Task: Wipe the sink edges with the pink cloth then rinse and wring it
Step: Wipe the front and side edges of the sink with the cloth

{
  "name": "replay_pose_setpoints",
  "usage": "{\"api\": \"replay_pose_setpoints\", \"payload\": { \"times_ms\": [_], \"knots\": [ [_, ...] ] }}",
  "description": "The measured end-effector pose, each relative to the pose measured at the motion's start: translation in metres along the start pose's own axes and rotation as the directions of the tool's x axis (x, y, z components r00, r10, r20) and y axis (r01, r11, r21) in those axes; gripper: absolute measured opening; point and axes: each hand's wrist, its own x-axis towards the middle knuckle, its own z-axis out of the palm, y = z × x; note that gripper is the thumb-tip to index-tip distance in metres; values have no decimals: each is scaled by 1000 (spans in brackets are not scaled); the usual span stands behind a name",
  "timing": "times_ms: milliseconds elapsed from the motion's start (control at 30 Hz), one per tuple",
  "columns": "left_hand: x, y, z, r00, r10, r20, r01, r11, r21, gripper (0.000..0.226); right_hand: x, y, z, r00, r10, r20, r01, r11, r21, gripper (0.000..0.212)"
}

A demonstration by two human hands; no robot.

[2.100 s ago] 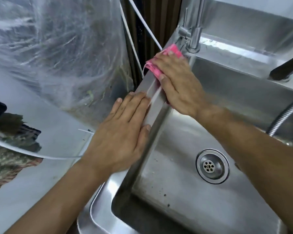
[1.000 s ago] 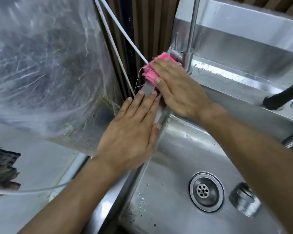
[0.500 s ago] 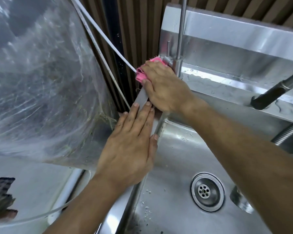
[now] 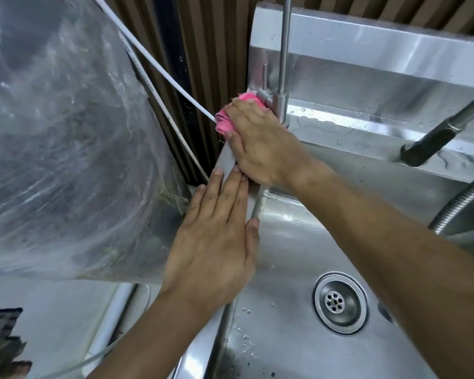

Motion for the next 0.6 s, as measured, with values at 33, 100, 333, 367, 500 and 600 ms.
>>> {"api": "replay_pose_setpoints", "payload": {
  "times_ms": [33,100,333,367,500,600],
  "knots": [
    [0,0,0,1000,2,3,-2,1000,-2,66,8,2,1,1000,-1,6,1,1000,-4,55],
    [-2,-1,0,1000,4,2,-4,1000,-8,66,19,5,0,1000,-1,21,1,1000,6,55],
    [-3,-2,0,1000,11,-24,-12,1000,-23,65,-39,12,3,999,-20,-25,23,995,101,54],
    [-3,-2,0,1000,11,-24,-11,1000,-12,65,-45,12,5,1000,-4,-13,6,994,105,55],
    [-3,2,1,1000,-10,-15,10,1000,5,64,-27,3,4,999,31,-26,-31,999,35,55],
    [-4,2,2,1000,-9,-19,9,1000,9,65,8,-4,1,998,59,4,-59,998,-25,57]
  ]
}}
